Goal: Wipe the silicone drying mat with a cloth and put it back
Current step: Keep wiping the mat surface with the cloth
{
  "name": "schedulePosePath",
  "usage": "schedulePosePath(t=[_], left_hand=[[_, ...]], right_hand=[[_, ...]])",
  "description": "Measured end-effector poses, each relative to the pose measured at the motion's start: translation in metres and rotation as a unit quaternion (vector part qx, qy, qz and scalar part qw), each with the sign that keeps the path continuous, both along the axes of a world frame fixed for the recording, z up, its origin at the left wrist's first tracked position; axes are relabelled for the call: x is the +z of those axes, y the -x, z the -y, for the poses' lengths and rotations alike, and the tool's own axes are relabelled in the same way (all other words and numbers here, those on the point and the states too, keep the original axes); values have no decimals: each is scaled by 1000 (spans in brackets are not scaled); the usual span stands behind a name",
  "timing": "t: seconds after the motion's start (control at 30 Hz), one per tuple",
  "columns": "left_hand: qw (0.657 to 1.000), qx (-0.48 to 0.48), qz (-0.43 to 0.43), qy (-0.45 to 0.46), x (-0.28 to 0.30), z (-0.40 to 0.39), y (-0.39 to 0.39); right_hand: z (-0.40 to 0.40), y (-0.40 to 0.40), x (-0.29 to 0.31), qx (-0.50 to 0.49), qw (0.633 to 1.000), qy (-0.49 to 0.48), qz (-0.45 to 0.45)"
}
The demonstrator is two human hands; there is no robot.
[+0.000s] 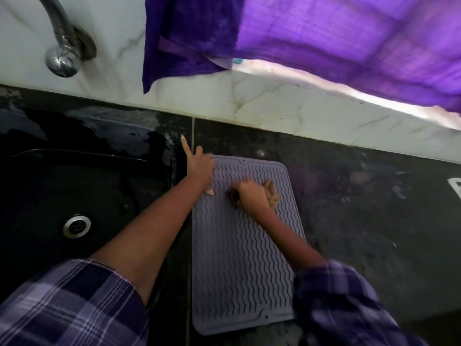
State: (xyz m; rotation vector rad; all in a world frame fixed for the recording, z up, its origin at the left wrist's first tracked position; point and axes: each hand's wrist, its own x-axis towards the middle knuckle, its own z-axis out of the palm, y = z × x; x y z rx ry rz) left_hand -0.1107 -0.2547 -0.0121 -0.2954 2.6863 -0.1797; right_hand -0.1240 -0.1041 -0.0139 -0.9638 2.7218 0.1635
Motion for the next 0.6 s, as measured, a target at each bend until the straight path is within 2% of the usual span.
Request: schedulePosePath(t=[0.07, 0.17, 0.27, 0.37, 0.53, 0.6], left_hand=[[1000, 3, -6, -13, 0, 2, -2], [1000, 1, 0, -8, 2, 1, -7], [1000, 4, -14, -3, -4, -1, -8], [1000, -4, -8, 15, -7, -2, -8], [1000, -16, -25, 7, -5, -2, -8], [998, -29, -58, 15, -9, -2, -15]], right_hand=[[-25, -31, 10, 22, 996, -39, 73], [-15, -23, 28, 7, 985, -99, 142], [25, 13, 34, -34, 996, -45, 69], [44, 18, 10, -58, 998, -7, -13], [-17, -41, -6, 2, 1000, 14, 25], [-46, -71, -5, 12, 996, -39, 81]])
